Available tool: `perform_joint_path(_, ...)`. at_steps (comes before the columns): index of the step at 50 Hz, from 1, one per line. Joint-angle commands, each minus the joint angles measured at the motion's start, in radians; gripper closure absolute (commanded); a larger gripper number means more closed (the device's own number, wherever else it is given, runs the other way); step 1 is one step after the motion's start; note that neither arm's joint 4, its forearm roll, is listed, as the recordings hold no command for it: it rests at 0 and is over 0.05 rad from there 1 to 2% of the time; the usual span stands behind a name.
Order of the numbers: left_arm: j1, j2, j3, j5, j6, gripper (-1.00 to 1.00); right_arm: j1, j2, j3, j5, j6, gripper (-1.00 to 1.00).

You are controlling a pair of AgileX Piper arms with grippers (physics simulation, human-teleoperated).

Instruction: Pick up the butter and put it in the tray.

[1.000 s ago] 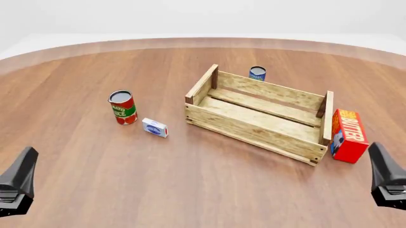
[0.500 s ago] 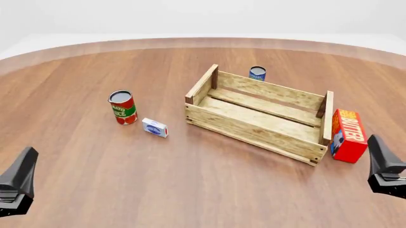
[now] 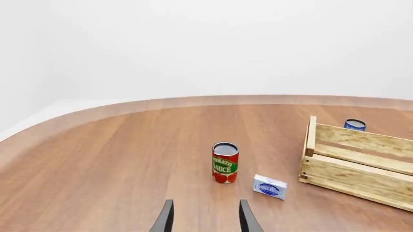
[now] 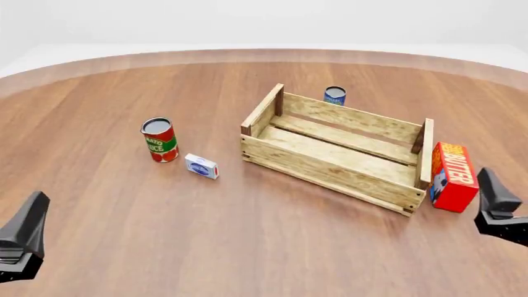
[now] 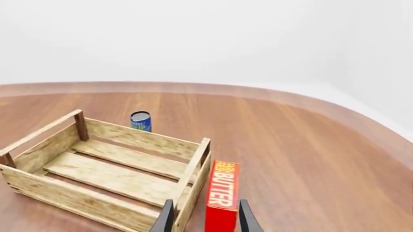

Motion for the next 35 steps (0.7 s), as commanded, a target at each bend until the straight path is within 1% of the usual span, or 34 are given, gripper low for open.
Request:
perform_joint_path(1, 0.0, 0.0, 0.0, 0.0, 0.0, -1.0, -0.022, 0.117, 0.0, -0.097, 0.001, -1.0)
perform_joint_path(3, 0.0, 0.0, 0.0, 0.0, 0.0, -1.0, -0.022, 0.119, 0.0, -0.099, 0.001, -1.0)
perform_joint_path(6, 0.0, 0.0, 0.0, 0.0, 0.0, -1.0, -0.033, 0.204, 0.0, -0.175, -0.002, -1.0)
perform_joint_path(9, 0.0, 0.0, 0.0, 0.0, 0.0, -1.0, -0.043, 0.249, 0.0, -0.217, -0.002, -1.0)
perform_joint_path(11, 0.0, 0.0, 0.0, 0.0, 0.0, -1.0, -0.048, 0.306, 0.0, -0.265, -0.019, -1.0)
perform_joint_path(15, 0.0, 0.0, 0.0, 0.0, 0.0, -1.0, -0.05, 0.339, 0.0, -0.297, -0.013, -1.0)
perform_joint_path(17, 0.0, 0.0, 0.0, 0.0, 0.0, -1.0, -0.052, 0.378, 0.0, -0.332, -0.012, -1.0)
perform_joint_path(20, 0.0, 0.0, 0.0, 0.0, 0.0, -1.0, -0.052, 0.38, 0.0, -0.334, -0.012, -1.0)
perform_joint_path(21, 0.0, 0.0, 0.0, 0.0, 0.0, -1.0, -0.053, 0.42, 0.0, -0.365, -0.012, -1.0)
perform_joint_path(24, 0.0, 0.0, 0.0, 0.0, 0.0, -1.0, -0.055, 0.434, 0.0, -0.377, -0.012, -1.0)
perform_joint_path(27, 0.0, 0.0, 0.0, 0.0, 0.0, -1.0, -0.062, 0.474, 0.0, -0.411, -0.012, -1.0)
perform_joint_path(29, 0.0, 0.0, 0.0, 0.0, 0.0, -1.0, -0.062, 0.475, 0.0, -0.412, -0.012, -1.0)
perform_joint_path(31, 0.0, 0.0, 0.0, 0.0, 0.0, -1.0, -0.061, 0.524, 0.0, -0.452, -0.013, -1.0)
perform_joint_path(35, 0.0, 0.0, 0.0, 0.0, 0.0, -1.0, -0.058, 0.548, 0.0, -0.475, -0.012, -1.0)
